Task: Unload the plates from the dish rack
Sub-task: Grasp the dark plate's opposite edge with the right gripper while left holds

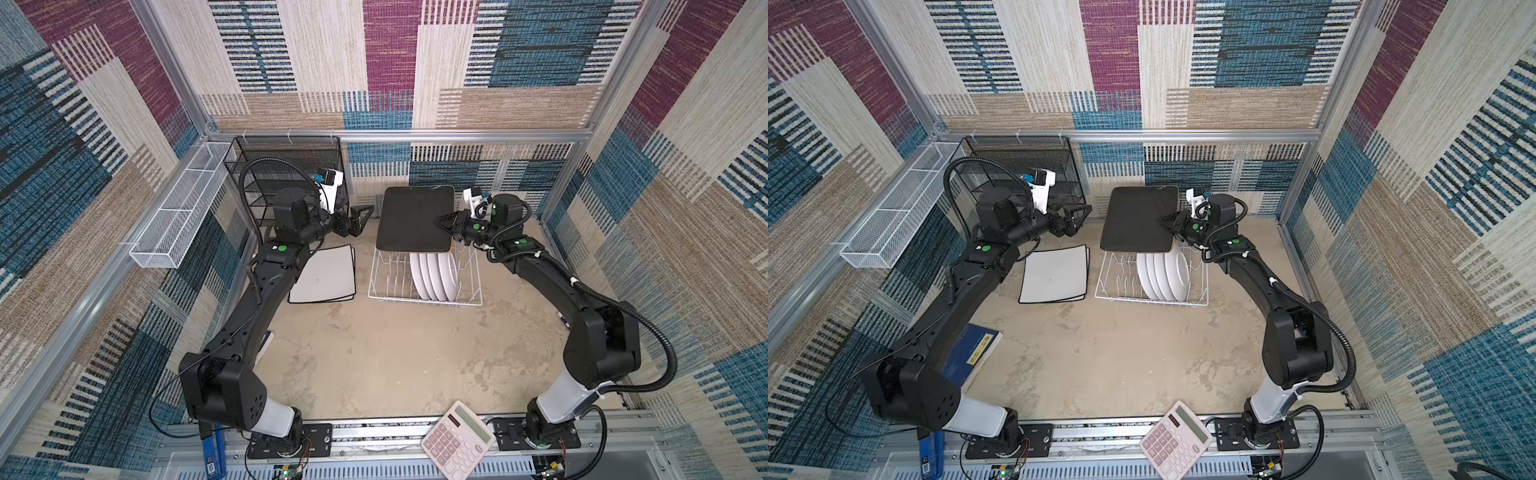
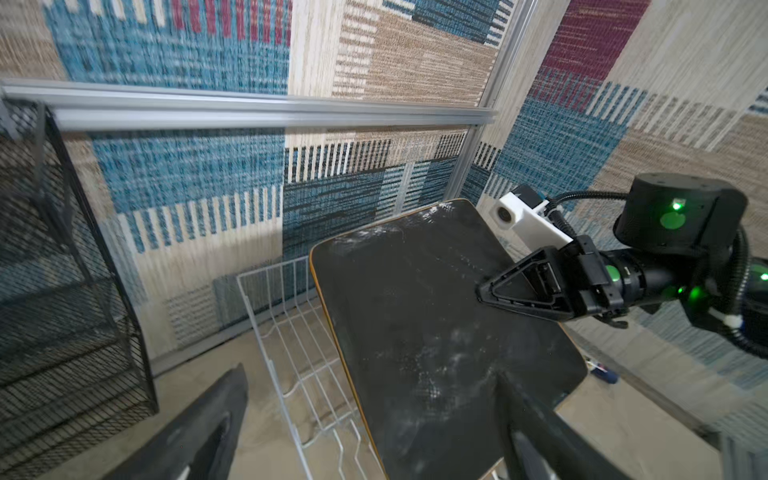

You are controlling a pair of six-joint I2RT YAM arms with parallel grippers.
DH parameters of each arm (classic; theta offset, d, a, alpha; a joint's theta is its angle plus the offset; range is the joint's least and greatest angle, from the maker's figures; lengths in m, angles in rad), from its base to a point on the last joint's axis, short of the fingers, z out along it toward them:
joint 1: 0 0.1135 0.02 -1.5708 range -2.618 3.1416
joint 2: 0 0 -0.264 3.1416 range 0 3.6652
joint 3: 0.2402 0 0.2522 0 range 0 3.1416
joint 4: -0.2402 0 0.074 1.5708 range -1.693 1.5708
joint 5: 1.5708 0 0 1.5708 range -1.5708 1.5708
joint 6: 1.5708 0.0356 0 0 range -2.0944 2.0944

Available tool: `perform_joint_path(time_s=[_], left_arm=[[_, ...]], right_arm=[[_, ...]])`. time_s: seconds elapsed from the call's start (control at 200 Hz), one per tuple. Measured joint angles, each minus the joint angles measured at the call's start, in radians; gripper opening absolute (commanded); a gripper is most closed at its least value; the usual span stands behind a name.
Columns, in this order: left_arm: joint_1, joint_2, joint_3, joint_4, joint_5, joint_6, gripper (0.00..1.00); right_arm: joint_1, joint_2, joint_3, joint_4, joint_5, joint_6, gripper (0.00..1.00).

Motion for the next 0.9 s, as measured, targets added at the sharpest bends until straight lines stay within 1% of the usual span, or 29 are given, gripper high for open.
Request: perform_joint_path(time_s=[0.145,0.331,0.441,0.581,0.676,0.902], left_arm=[[0.01,0.108,0.053,-0.035,0.082,-0.14,0.91],[0.008,0.238,0.122,-0.058,0.215,-0.261,0.86],[0.005,0.27,0.138,-0.064,0.274,-0.291,0.86],[-0.005,0.298,0.169,-0.078,0.341,-0.313,0.8],[-0.008,0.322,0.196,-0.11,0.354,-0.313,0.75],[-0.029,0.369,0.214,-0.174,0.415,-0.312,0.72]], right_arm=[[0.0,0.0,0.0,0.001,-0.003,-0.008,0.0],[0.0,0.005,0.004,0.005,-0.022,-0.015,0.0],[0.0,0.014,0.01,0.007,-0.04,-0.015,0.0],[0.002,0.031,0.013,0.009,-0.053,-0.018,0.0],[0.0,0.038,0.014,0.01,-0.055,-0.019,0.0],[0.004,0.049,0.01,0.055,-0.094,-0.018,0.0]])
